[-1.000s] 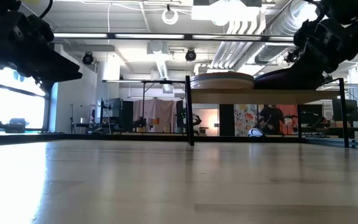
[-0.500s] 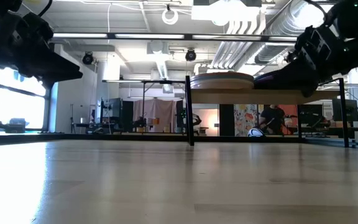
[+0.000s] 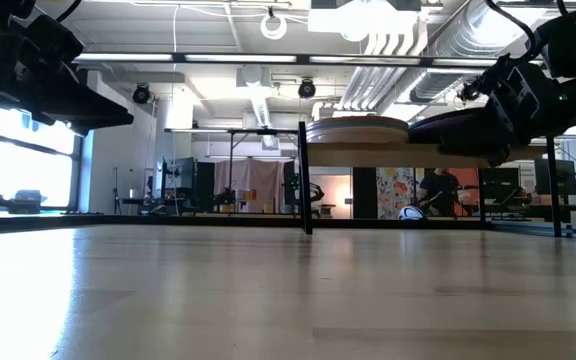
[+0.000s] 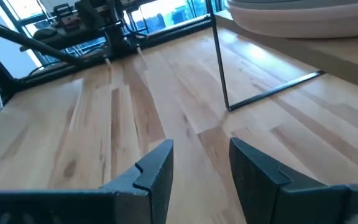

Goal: Place and stack plates onto a shelf
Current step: Return to Home Position

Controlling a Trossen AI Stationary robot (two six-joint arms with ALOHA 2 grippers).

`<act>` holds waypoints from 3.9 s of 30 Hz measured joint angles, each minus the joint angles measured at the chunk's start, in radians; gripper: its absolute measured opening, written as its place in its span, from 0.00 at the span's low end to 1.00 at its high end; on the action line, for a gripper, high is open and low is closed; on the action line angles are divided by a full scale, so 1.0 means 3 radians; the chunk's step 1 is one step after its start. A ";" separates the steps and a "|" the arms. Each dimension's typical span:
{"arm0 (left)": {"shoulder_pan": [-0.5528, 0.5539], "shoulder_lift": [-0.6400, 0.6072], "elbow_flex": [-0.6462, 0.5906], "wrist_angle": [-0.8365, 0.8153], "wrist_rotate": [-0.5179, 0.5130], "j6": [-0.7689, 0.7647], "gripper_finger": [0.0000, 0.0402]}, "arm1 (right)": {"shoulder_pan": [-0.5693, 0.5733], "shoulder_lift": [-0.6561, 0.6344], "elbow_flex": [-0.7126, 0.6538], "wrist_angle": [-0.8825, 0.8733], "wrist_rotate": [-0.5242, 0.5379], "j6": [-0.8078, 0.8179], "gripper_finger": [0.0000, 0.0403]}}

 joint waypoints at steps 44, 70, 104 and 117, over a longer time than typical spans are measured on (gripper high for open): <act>0.0705 -0.0015 -0.0117 0.0355 0.0001 0.0001 0.28 | 0.0000 -0.1630 0.0001 -0.0638 -0.0009 0.0290 0.35; 0.0987 -0.0015 -0.0117 0.0352 0.0000 0.0000 0.28 | 0.0000 -0.1611 0.0001 -0.0730 -0.0009 0.0291 0.35; 0.0988 -0.0015 -0.0117 0.0352 0.0001 0.0000 0.28 | 0.0000 -0.1611 0.0001 -0.0729 -0.0009 0.0291 0.35; 0.1005 -0.0015 -0.0117 0.0352 0.0006 0.0000 0.28 | 0.0000 -0.1610 0.0001 -0.0729 -0.0010 0.0291 0.35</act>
